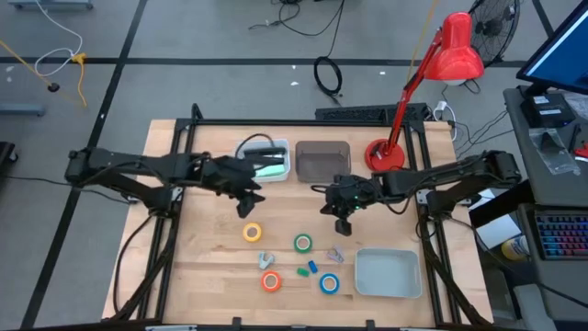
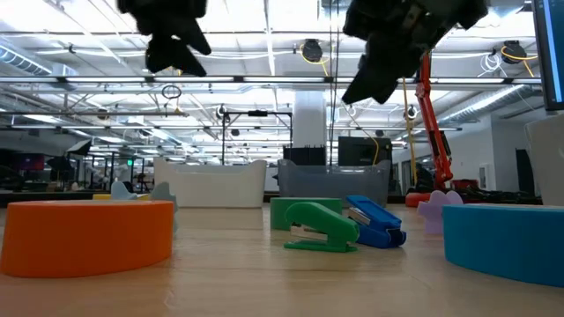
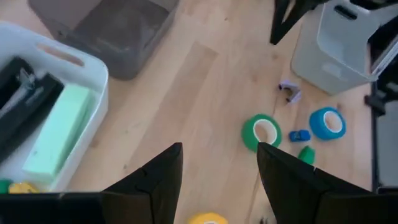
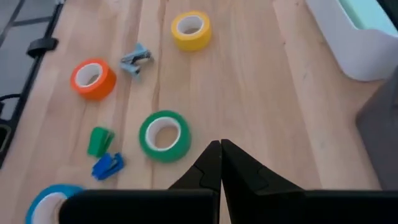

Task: Pick and place Stapler, Stapler remover, tape
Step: Put the small blue stapler into the white bin

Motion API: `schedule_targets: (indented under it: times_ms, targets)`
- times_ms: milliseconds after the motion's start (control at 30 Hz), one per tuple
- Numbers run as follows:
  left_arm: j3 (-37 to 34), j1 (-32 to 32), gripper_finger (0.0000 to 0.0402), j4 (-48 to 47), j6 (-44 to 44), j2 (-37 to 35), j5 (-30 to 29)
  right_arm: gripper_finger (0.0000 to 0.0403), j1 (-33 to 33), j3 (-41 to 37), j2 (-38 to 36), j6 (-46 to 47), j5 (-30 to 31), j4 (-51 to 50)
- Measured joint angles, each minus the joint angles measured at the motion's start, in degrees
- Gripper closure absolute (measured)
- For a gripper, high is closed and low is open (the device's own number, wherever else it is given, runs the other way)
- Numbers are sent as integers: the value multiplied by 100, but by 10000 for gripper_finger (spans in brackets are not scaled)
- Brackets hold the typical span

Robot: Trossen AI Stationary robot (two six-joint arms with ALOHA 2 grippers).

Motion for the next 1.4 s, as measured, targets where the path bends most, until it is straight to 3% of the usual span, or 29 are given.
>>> schedule_targets:
  times_ms: [167, 367, 567, 767, 1000, 1167, 1400]
  targets:
    - [-932, -197, 192, 670, -363, -918, -519, 403, 278, 0, -221, 372, 0, -231]
    - [-1646, -496, 192, 615, -433, -1905, -921, 403, 838, 0, -220, 838, -402, -134]
    - [-2315, -748, 192, 636, -468, -2691, -1220, 396, 1308, 8, -42, 1482, -439, 586]
    - [-2817, -888, 192, 624, -736, -3368, -1187, 363, 1523, 7, 558, 2309, -431, 1256]
    - [-2894, -1032, 192, 387, -692, -3700, -1170, 307, 1573, 159, 1189, 3100, -744, 1837]
    - [-2896, -1104, 192, 257, -639, -3752, -1016, 294, 1595, 540, 1522, 3324, -756, 1739]
    - [-2896, -1227, 192, 186, -467, -3752, -966, 297, 1669, 1453, 2212, 3352, -798, 222]
